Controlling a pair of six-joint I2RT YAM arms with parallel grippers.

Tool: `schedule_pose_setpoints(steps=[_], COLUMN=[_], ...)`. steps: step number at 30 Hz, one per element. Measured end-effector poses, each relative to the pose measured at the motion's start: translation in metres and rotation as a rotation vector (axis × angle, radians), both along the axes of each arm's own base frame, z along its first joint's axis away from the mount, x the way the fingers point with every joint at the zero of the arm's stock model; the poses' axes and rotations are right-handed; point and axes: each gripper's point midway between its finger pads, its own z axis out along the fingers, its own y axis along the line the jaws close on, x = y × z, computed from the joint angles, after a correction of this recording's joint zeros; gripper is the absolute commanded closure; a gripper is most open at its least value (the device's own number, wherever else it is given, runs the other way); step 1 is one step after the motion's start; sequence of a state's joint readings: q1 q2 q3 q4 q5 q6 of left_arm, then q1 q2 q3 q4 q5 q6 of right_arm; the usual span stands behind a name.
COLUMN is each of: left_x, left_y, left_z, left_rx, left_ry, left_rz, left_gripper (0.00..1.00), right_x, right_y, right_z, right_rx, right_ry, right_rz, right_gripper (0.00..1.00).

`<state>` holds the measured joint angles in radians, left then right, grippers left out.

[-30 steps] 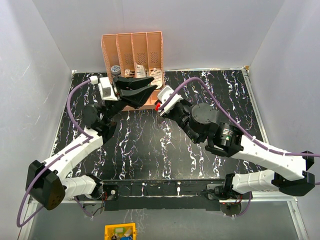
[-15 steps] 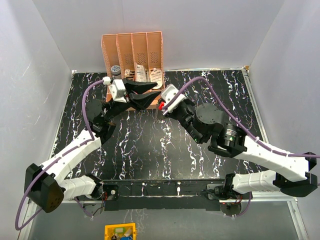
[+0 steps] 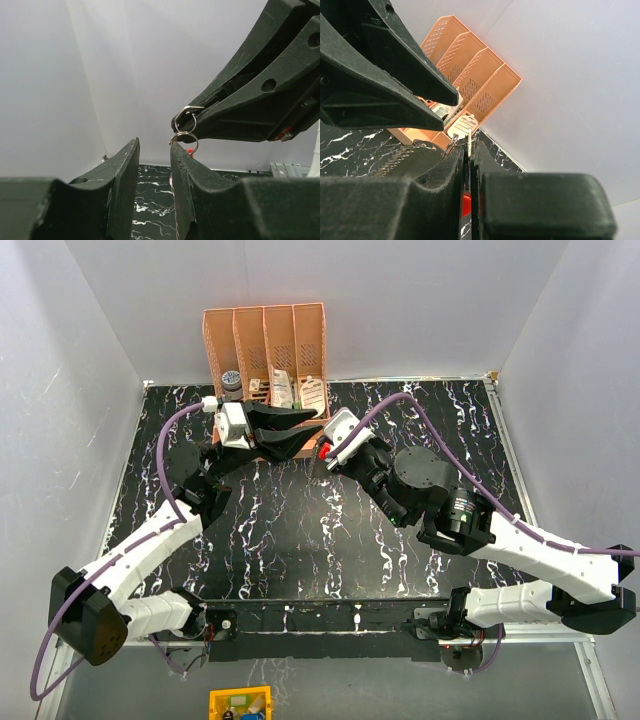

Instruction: Remove the keys from the keyring

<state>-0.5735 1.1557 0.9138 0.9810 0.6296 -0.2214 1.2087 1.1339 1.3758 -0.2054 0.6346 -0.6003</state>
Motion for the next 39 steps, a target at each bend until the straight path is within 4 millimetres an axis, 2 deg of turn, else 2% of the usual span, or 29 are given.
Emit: schedule_pose_setpoints(steps=[5, 13, 25, 39], left_x=[-0.007, -0.004, -0.009, -0.003], left_y=[-0.003, -0.013, -0.012, -0.019], left_z=[0.003, -0.013, -0.003, -0.011], left_rx=[-0.019, 0.008, -0.029, -0.039], left_ry=[0.000, 0.055, 0.036, 0.072], left_rz=[-0.050, -0.109, -0.133, -0.168], left_gripper=[0.75, 0.76, 0.76, 0.77], right_x=[0.000, 0.000, 0.000, 0.002], right_y=[0.000, 0.000, 0.000, 0.004], right_z=[0.000, 0.000, 0.000, -0.007], right_rx=[0.000, 0.000, 0.000, -0.022], right_ry=[0.000, 0.000, 0.001, 0.009], right_rz=[-0.002, -0.002, -0.002, -0.005], right_gripper=[1.00, 1.00, 1.00, 1.00])
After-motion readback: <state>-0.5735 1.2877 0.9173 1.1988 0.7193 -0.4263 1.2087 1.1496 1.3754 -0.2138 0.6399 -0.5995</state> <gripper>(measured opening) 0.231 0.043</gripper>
